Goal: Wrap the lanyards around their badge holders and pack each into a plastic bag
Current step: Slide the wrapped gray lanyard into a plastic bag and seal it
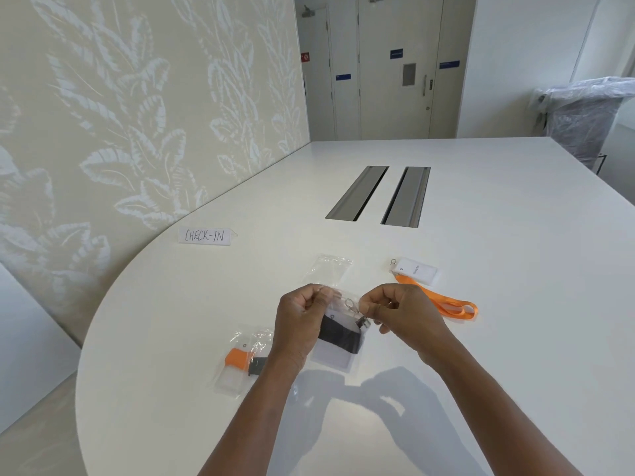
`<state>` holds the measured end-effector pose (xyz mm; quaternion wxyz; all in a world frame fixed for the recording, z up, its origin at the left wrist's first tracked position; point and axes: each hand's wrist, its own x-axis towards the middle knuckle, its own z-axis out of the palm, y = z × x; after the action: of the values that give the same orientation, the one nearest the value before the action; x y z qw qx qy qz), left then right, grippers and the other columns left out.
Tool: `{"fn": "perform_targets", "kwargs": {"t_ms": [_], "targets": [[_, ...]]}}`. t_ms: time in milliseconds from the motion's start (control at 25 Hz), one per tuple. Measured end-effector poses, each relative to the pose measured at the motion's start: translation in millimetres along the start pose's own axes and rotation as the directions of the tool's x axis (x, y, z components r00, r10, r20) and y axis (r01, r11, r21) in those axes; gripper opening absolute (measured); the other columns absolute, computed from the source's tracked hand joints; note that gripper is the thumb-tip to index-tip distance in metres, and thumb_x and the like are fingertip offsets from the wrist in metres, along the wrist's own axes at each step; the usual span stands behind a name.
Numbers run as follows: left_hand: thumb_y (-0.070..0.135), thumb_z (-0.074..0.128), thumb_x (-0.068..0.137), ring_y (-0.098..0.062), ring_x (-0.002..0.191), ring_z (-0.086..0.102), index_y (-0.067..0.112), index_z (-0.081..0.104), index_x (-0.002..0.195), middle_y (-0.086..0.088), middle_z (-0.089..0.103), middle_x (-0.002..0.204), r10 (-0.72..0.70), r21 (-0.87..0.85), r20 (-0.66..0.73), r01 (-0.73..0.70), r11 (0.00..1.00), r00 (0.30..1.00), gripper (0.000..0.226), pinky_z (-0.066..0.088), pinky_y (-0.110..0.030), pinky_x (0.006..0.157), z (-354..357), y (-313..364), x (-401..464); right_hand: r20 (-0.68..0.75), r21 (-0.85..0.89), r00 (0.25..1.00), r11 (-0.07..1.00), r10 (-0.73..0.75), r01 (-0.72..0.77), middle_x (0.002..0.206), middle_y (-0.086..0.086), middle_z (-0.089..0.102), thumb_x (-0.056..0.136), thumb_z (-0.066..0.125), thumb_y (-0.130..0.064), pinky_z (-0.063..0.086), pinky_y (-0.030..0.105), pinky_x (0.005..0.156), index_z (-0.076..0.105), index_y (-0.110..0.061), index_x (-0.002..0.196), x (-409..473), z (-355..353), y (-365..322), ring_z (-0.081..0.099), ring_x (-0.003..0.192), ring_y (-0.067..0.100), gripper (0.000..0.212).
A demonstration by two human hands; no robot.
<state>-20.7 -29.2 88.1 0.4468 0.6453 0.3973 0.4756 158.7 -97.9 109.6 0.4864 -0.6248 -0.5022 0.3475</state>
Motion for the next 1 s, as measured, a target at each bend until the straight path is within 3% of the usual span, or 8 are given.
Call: {"fn": "perform_targets", "kwargs": {"t_ms": [280,440,560,800,1000], "targets": [[0.031,0.061,0.099,-0.008,0.076,0.071,0.026,0.077,0.087,0.0,0.078,0.085,-0.047,-0.109,0.032,0.051,0.993,0.998,0.021,0.052,-0.019,0.065,-2.3,-1.6,-2.4,0.008,-0.108,1.0,0.994,-0.03,0.03,0.064,-0.005,0.061,0.09,0.07,-0.024,0.043,0.029,0.057,0.07,-0.019,0.076,-0.4,3.4,2.6,0.051,0.056,0.009,0.015],[0.05,0.074,0.079,-0.013,0.083,0.074,0.028,0.079,0.092,0.0,0.079,0.087,-0.061,-0.039,0.175,0.069,0.997,0.983,0.026,0.057,-0.027,0.075,-4.1,-2.9,-3.5,-0.02,-0.13,0.998,0.99,-0.065,0.062,0.059,-0.013,0.057,0.088,0.066,-0.019,0.041,0.025,0.054,0.067,-0.019,0.072,-0.9,5.2,1.1,0.046,0.052,0.003,0.016],[0.051,0.076,0.073,-0.01,0.08,0.074,0.031,0.079,0.089,0.003,0.079,0.084,-0.046,-0.003,0.177,0.047,0.999,0.983,0.026,0.057,-0.028,0.075,-2.5,-3.4,-3.9,-0.03,-0.121,0.996,0.99,-0.079,0.075,0.056,-0.015,0.055,0.089,0.066,-0.019,0.039,0.021,0.051,0.065,-0.02,0.071,-2.6,9.4,1.3,0.043,0.05,0.001,0.018],[0.049,0.075,0.071,-0.008,0.077,0.07,0.028,0.078,0.085,0.002,0.078,0.083,-0.047,-0.043,0.148,0.053,0.998,0.988,0.026,0.054,-0.028,0.073,-1.9,-1.8,-4.1,-0.022,-0.063,0.994,0.992,-0.107,0.105,0.058,-0.019,0.061,0.09,0.071,-0.027,0.04,0.014,0.05,0.071,-0.023,0.077,-7.1,11.3,1.2,0.048,0.052,-0.002,0.014],[0.048,0.076,0.077,-0.016,0.091,0.073,0.029,0.078,0.096,0.0,0.079,0.094,-0.015,-0.088,0.162,0.029,0.996,0.987,0.027,0.057,-0.032,0.084,-1.2,-0.5,-6.4,-0.04,-0.028,0.99,0.99,-0.137,0.136,0.064,-0.013,0.068,0.09,0.072,-0.027,0.042,0.015,0.055,0.073,-0.023,0.079,-5.2,12.3,-1.5,0.053,0.055,-0.002,0.012]]}}
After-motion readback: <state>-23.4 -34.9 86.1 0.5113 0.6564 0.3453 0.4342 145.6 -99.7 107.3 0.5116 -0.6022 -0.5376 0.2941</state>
